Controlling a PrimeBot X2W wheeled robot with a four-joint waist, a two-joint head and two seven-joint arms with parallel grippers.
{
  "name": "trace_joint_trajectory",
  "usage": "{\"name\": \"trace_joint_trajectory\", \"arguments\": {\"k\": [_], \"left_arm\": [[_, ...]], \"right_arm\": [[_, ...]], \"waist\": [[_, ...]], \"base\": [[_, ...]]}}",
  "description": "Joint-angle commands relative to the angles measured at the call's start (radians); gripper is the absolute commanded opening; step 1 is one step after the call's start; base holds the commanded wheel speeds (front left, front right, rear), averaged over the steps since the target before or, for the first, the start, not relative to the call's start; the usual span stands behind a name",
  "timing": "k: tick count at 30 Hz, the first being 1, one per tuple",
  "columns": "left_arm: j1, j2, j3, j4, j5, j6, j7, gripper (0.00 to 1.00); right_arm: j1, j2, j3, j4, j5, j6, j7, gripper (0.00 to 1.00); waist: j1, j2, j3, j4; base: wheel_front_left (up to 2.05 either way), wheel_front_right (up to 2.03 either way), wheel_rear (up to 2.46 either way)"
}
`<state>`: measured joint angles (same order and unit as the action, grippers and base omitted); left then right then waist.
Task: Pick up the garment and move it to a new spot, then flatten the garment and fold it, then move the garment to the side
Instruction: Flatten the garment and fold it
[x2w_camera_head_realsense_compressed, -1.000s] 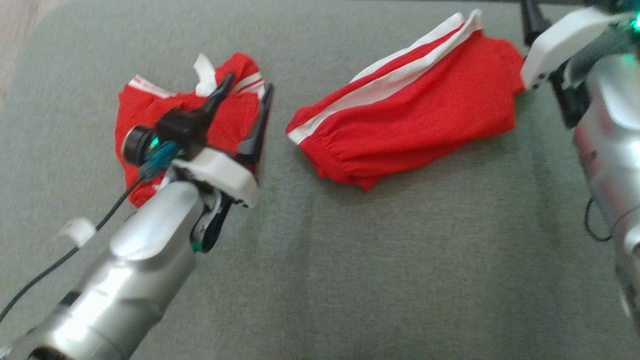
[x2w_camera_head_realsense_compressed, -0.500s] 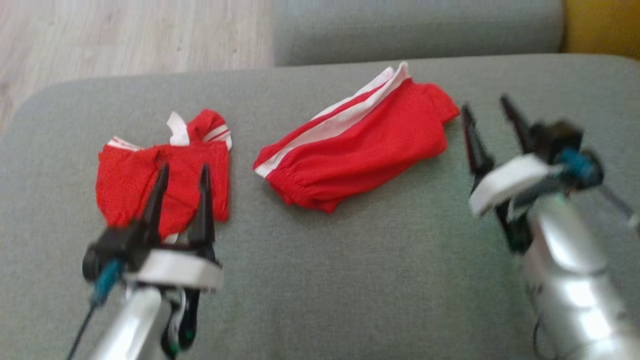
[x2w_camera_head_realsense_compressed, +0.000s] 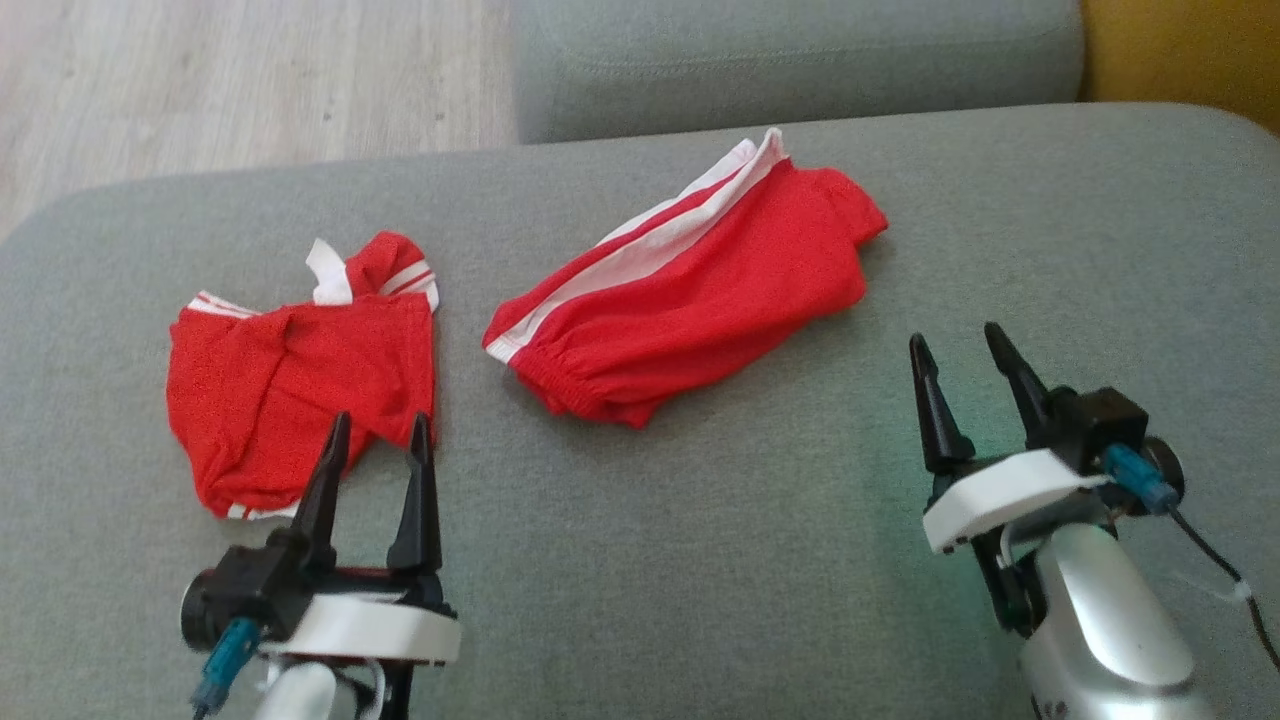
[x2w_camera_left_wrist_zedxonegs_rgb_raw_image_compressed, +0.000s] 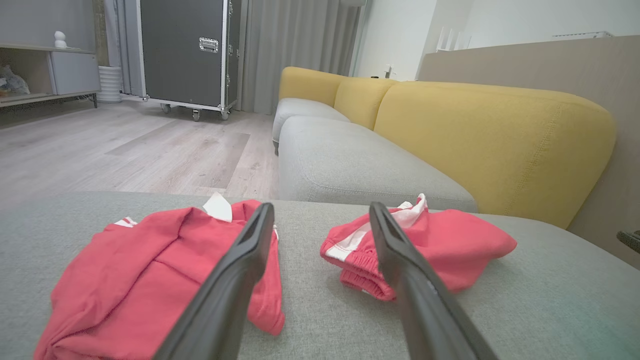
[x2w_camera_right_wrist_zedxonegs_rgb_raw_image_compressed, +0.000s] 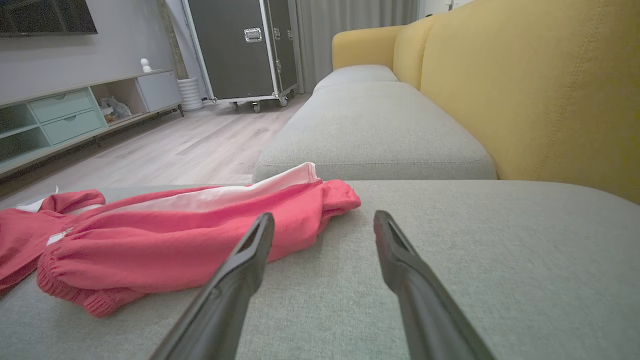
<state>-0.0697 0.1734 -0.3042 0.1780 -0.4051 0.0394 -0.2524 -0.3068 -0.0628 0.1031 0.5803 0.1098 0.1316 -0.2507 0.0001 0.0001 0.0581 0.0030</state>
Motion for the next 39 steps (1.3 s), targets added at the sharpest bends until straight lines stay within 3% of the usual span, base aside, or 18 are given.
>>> {"name": "trace_joint_trajectory", "arguments": {"k": [1, 7, 14, 22, 27, 36, 38, 39], "left_arm": [[-0.057, -0.001, 0.047, -0.029, 0.012, -0.007, -0.009, 1.0], [-0.116, -0.039, 0.063, -0.011, 0.047, -0.051, -0.009, 1.0], [-0.186, -0.078, 0.068, 0.024, 0.076, -0.095, -0.009, 1.0], [-0.241, -0.107, 0.058, 0.046, 0.089, -0.123, -0.009, 1.0], [-0.275, -0.119, 0.045, 0.06, 0.092, -0.137, -0.009, 1.0], [-0.284, -0.123, 0.027, 0.059, 0.082, -0.14, -0.009, 1.0], [-0.286, -0.123, 0.024, 0.057, 0.076, -0.135, -0.009, 1.0], [-0.287, -0.123, 0.024, 0.057, 0.075, -0.133, -0.009, 1.0]], "right_arm": [[-0.049, 0.012, 0.021, -0.042, -0.011, -0.001, -0.005, 1.0], [-0.134, 0.012, -0.015, -0.062, -0.062, -0.001, 0.05, 1.0], [-0.328, 0.011, -0.141, 0.015, -0.118, -0.001, 0.18, 1.0], [-0.496, -0.003, -0.361, 0.194, -0.196, -0.001, 0.336, 1.0], [-0.583, -0.053, -0.487, 0.344, -0.313, -0.001, 0.394, 1.0], [-0.655, -0.077, -0.548, 0.507, -0.403, -0.001, 0.455, 1.0], [-0.664, -0.076, -0.542, 0.535, -0.416, -0.001, 0.462, 0.22], [-0.669, -0.074, -0.535, 0.546, -0.422, -0.001, 0.46, 0.0]], "waist": [[-0.0001, -0.0001, 0.017, 0.011], [-0.0001, -0.0001, 0.089, 0.06], [-0.0001, -0.0001, 0.172, 0.144], [-0.0001, -0.0001, 0.231, 0.214], [-0.0001, -0.0001, 0.268, 0.264], [-0.0001, -0.0001, 0.296, 0.289], [-0.0001, -0.0001, 0.297, 0.287], [-0.0001, -0.0001, 0.297, 0.284]], "base": [[0.0, 0.0, 0.0], [0.0, 0.0, 0.0], [0.0, 0.0, 0.0], [0.0, 0.0, 0.0], [0.0, 0.0, 0.0], [0.0, 0.0, 0.0], [0.0, 0.0, 0.0], [0.0, 0.0, 0.0]]}}
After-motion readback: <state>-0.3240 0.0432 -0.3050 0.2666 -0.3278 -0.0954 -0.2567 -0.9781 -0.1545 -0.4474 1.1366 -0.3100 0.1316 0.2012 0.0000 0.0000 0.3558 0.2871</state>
